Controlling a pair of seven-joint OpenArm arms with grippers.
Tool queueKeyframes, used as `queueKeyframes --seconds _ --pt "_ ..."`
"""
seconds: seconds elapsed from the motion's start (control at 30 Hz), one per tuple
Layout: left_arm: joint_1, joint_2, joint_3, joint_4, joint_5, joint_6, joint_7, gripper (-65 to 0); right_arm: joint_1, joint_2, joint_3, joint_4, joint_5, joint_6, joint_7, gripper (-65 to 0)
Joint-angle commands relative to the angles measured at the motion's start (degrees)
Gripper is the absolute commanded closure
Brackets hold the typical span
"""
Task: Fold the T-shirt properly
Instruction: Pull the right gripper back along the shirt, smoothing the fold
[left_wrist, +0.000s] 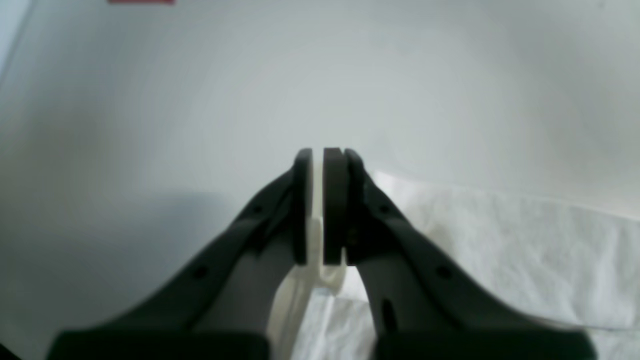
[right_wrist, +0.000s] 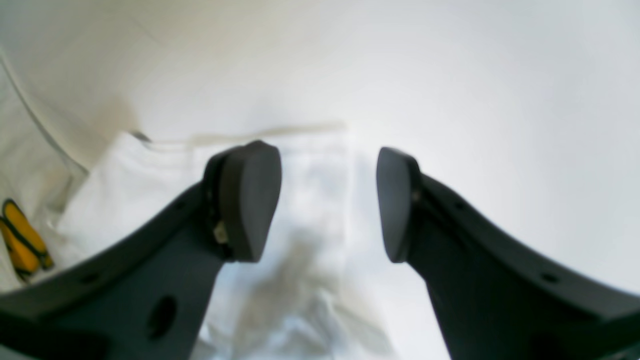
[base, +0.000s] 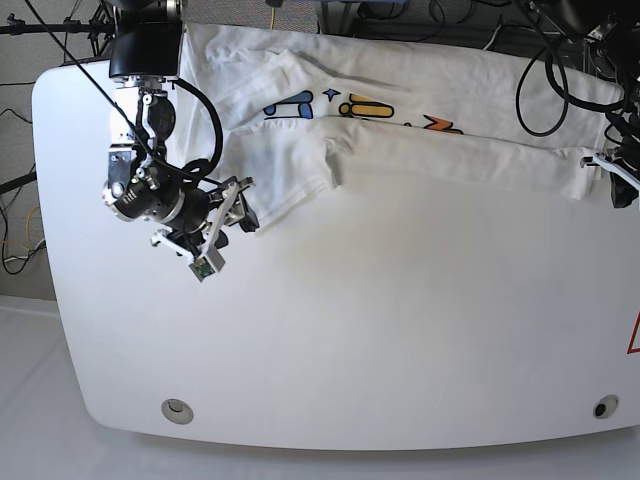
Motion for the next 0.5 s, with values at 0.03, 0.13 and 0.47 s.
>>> queueKeyframes --seconds 0.03,0.13,0.47 --pt "0.51 -0.96 -0.39 2.92 -0.69 0.21 1.73 -2.7 -1.46 0.67 2.83 6.43 0.39 0.29 -3.67 -32.0" --pt "0.60 -0.96 -0.39 4.15 -0.69 0.21 4.63 -2.7 -4.01 0.67 4.24 10.38 0.39 0.47 -6.13 -31.1" --pt "0.69 -0.61 -0.39 5.82 -0.69 0.12 12.80 -2.7 -14.47 1.11 5.29 13.72 3.99 0.56 -6.48 0.0"
